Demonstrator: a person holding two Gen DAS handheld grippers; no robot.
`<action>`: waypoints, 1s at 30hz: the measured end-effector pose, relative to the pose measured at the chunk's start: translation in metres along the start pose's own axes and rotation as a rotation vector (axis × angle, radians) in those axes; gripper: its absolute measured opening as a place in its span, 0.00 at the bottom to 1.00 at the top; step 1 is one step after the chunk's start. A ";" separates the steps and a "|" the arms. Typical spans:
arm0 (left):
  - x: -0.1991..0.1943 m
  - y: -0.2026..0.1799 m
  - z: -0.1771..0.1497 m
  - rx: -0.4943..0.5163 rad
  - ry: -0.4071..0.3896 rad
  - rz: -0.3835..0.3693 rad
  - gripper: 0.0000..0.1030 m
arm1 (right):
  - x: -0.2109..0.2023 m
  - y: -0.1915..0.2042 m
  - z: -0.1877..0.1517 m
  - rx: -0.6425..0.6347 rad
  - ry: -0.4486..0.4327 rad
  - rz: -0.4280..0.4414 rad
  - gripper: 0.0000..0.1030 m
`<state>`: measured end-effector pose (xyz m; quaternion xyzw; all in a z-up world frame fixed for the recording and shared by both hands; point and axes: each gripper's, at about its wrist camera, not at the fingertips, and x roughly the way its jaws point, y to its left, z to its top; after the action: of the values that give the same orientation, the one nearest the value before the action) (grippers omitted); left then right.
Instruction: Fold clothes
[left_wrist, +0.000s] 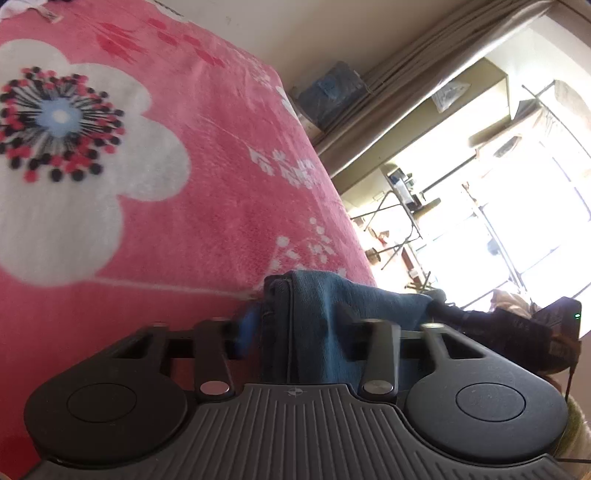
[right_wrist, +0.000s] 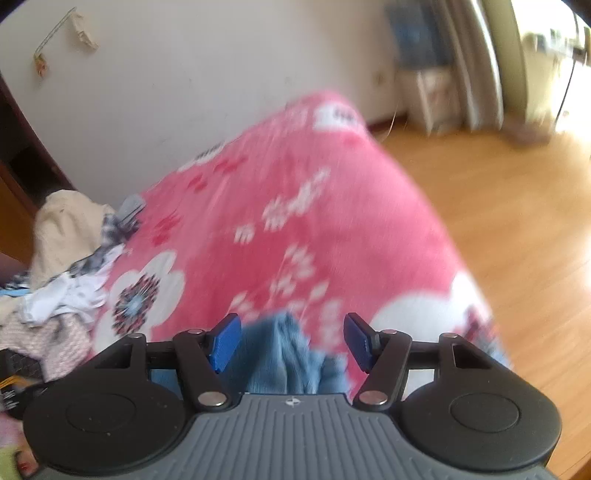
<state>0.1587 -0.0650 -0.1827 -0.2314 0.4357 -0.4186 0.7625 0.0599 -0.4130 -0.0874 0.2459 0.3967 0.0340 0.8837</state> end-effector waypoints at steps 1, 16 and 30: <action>0.003 -0.001 0.000 0.000 -0.001 0.001 0.21 | 0.007 -0.003 -0.003 0.020 0.023 0.017 0.62; 0.019 -0.012 0.000 0.045 -0.010 0.021 0.16 | 0.004 -0.033 -0.018 0.082 -0.082 0.020 0.34; 0.003 -0.031 -0.002 0.110 -0.073 0.121 0.25 | -0.013 0.030 -0.062 -0.459 -0.001 -0.088 0.08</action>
<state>0.1441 -0.0848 -0.1632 -0.1776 0.3968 -0.3865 0.8134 0.0107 -0.3652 -0.0995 0.0212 0.3887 0.0847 0.9172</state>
